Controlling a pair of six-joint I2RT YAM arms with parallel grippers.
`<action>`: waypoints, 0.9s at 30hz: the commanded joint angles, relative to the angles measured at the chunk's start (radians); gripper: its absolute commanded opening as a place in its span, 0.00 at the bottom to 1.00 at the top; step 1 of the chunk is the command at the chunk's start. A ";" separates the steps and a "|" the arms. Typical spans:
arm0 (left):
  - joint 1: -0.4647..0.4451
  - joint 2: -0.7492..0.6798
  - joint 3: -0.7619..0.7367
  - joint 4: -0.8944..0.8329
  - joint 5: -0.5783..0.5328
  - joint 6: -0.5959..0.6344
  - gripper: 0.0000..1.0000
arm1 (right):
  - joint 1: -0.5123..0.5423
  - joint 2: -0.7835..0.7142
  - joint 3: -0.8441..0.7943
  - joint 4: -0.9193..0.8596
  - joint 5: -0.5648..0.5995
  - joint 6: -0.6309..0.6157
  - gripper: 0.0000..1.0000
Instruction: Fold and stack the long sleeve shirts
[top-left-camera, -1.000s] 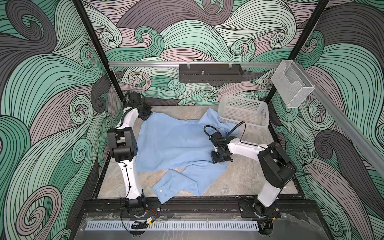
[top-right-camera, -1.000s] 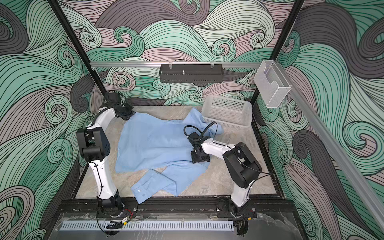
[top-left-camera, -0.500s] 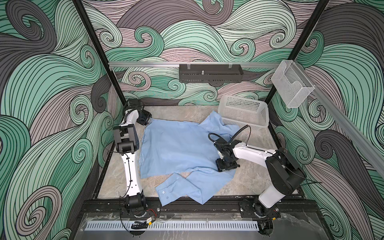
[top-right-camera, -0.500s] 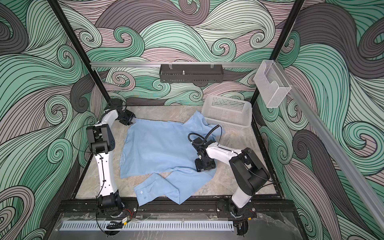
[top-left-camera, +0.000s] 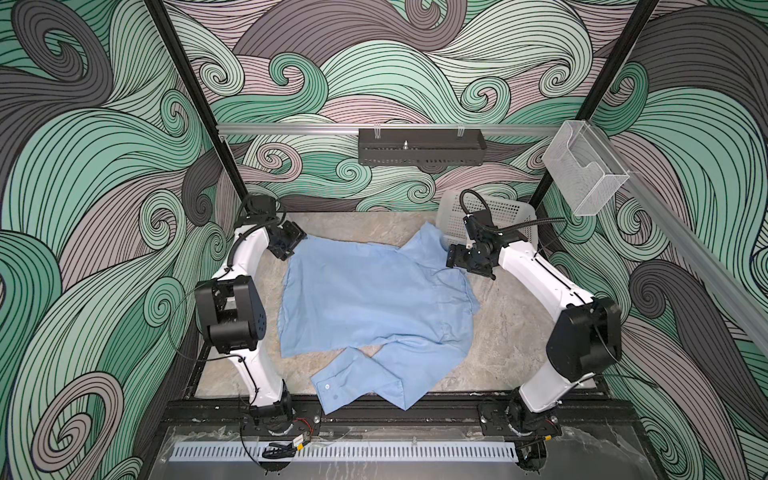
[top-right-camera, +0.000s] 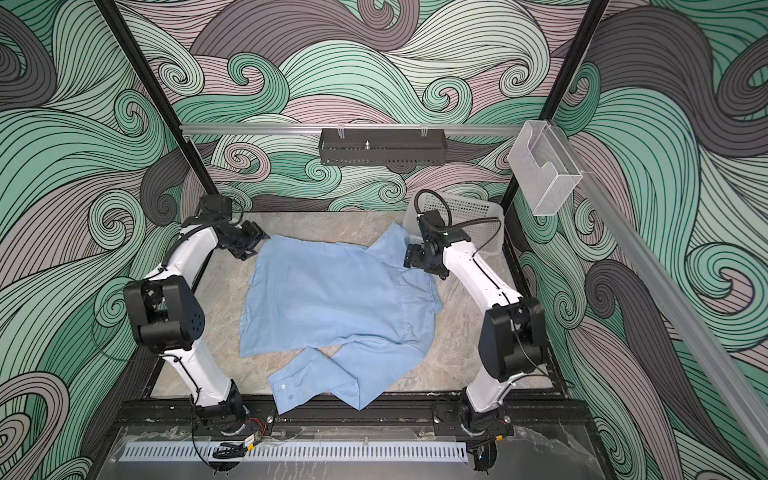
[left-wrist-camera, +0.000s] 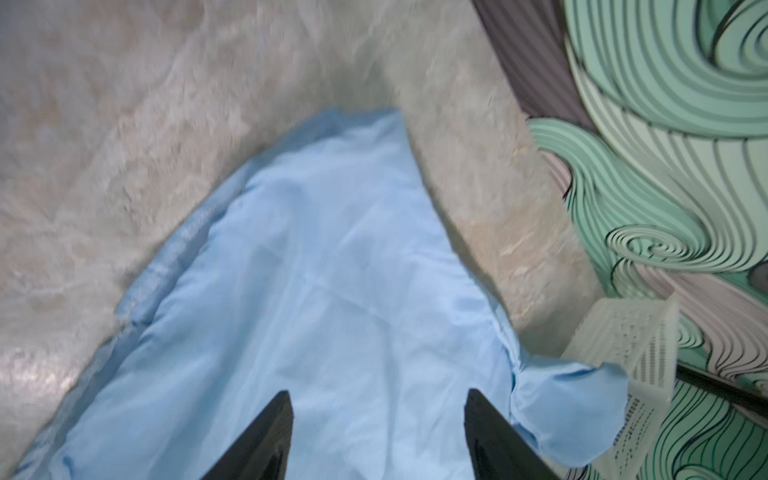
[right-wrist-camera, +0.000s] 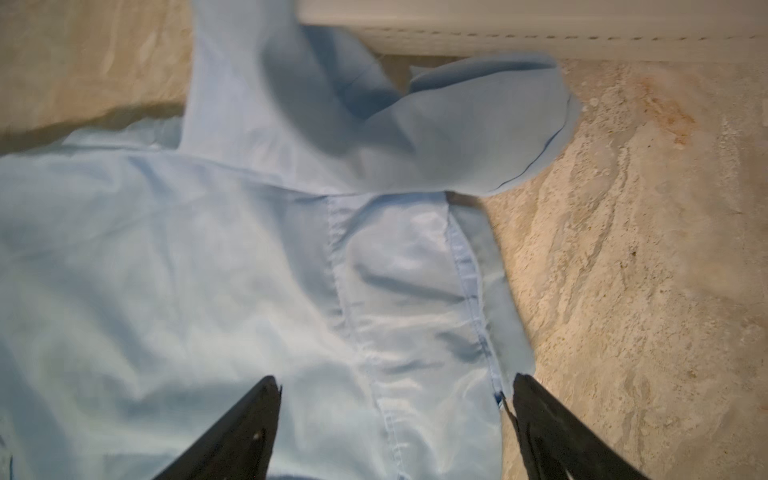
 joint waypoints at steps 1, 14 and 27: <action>-0.032 0.031 -0.138 -0.034 0.023 0.069 0.67 | -0.059 0.093 0.006 0.039 0.004 0.056 0.89; -0.039 0.073 -0.320 -0.023 0.052 0.080 0.62 | -0.173 0.283 -0.033 0.371 -0.158 0.169 0.84; -0.016 0.029 -0.333 -0.092 0.003 0.134 0.53 | -0.195 0.292 -0.110 0.610 -0.221 0.200 0.26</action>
